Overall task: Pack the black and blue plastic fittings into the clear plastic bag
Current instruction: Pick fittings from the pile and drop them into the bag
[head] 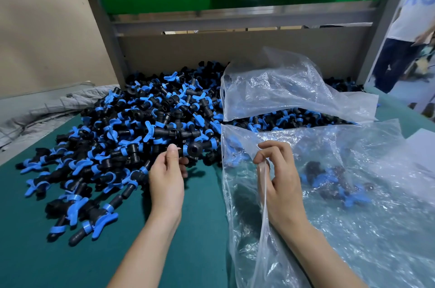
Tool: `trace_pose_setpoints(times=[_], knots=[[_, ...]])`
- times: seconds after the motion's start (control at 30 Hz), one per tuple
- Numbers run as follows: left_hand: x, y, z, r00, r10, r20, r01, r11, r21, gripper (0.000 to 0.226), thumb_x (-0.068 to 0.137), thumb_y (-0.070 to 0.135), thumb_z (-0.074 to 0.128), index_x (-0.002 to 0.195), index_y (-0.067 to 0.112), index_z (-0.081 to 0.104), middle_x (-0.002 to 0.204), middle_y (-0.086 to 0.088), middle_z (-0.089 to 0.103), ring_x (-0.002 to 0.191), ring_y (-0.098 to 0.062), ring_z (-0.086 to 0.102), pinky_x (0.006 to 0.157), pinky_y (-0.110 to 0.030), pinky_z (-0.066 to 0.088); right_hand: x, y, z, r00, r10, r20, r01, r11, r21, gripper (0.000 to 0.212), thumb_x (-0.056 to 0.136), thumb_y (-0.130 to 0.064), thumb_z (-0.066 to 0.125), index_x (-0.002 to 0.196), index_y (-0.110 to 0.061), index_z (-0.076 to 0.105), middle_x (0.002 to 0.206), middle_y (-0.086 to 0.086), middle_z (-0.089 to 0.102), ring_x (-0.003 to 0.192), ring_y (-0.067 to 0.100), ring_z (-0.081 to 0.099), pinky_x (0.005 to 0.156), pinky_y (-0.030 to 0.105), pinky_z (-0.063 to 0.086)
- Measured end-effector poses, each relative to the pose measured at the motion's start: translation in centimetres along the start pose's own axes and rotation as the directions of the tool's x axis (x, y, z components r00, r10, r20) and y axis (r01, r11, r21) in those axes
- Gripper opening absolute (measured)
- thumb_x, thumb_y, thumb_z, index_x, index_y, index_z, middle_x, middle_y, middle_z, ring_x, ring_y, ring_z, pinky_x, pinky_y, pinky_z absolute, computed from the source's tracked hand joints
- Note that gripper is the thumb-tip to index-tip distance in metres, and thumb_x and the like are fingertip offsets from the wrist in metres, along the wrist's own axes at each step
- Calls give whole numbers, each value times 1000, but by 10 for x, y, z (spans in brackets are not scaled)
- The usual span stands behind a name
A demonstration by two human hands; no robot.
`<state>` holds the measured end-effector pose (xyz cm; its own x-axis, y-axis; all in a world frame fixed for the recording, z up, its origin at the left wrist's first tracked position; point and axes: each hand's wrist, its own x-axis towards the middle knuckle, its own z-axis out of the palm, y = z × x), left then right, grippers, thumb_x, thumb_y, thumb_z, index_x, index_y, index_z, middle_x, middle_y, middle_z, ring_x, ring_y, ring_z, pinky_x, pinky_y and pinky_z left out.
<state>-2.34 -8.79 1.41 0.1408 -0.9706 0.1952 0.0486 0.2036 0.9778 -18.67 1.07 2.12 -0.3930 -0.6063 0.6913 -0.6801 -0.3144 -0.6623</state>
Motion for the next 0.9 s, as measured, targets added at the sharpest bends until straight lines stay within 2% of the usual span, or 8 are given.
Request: trace_pose_setpoints(times=[0.1, 0.2, 0.3, 0.43, 0.6, 0.7, 0.8, 0.9], knots=[[1, 3, 5, 968, -247, 54, 251, 924, -288, 31, 101, 37, 49, 81, 15, 57, 62, 6, 53, 48, -4, 46, 50, -21, 39, 0, 0, -1, 1000, 3, -2, -3, 1000, 5, 16, 88, -3, 48, 87, -17, 56, 107, -3, 51, 103, 5, 53, 87, 11, 37], [6, 6, 9, 840, -489, 236, 525, 621, -582, 22, 100, 34, 51, 89, 15, 54, 55, 3, 49, 44, -6, 41, 40, -17, 38, 1, 0, -1, 1000, 8, 1, -8, 1000, 6, 14, 88, -5, 47, 87, -16, 56, 107, -2, 51, 103, 4, 53, 87, 10, 37], [8, 1, 8, 730, -541, 418, 651, 361, -668, 19, 101, 30, 50, 97, 12, 55, 58, 2, 47, 43, -7, 39, 40, -17, 38, 0, 0, -1, 1000, 7, 0, -7, 1000, 3, 15, 89, -4, 48, 87, -16, 56, 107, -2, 51, 103, 4, 53, 86, 10, 37], [8, -4, 8, 695, -562, 449, 678, 304, -669, 11, 101, 25, 50, 100, 15, 55, 59, 0, 50, 44, -8, 42, 41, -18, 39, 0, 1, 0, 1000, 5, 1, -5, 1000, -4, 14, 89, -5, 48, 87, -15, 57, 107, -3, 51, 103, 4, 53, 86, 11, 38], [6, -2, 10, 696, -557, 454, 696, 366, -618, 19, 100, 23, 52, 91, 7, 58, 67, -4, 55, 54, -10, 47, 46, -20, 45, 0, 3, 0, 1000, 11, 3, -11, 1000, 1, 13, 89, -6, 47, 87, -14, 57, 108, -3, 51, 104, 6, 54, 87, 13, 39], [1, -2, 10, 788, -456, 413, 615, 580, -534, 14, 99, 18, 55, 102, 8, 64, 76, -5, 63, 61, -10, 59, 53, -23, 51, 0, 2, 0, 1000, 6, 0, -6, 1000, 15, 13, 91, -11, 45, 88, -17, 56, 108, -3, 51, 105, 5, 53, 87, 12, 38], [-5, -4, 12, 885, -300, 356, 438, 798, -415, 16, 101, 15, 51, 110, 15, 64, 80, -1, 68, 68, -8, 64, 61, -23, 55, 0, 2, 0, 1000, 3, 1, -3, 1000, 16, 14, 90, -18, 42, 88, -18, 56, 108, -4, 50, 106, 5, 53, 88, 12, 38], [-8, -5, 14, 947, -179, 267, 249, 932, -261, 16, 103, 15, 49, 107, 21, 63, 88, -2, 66, 71, -6, 64, 63, -22, 54, 0, 2, 0, 1000, 0, -3, 0, 1000, 13, 15, 90, -20, 41, 88, -19, 55, 108, -4, 50, 106, 5, 53, 87, 12, 39]])
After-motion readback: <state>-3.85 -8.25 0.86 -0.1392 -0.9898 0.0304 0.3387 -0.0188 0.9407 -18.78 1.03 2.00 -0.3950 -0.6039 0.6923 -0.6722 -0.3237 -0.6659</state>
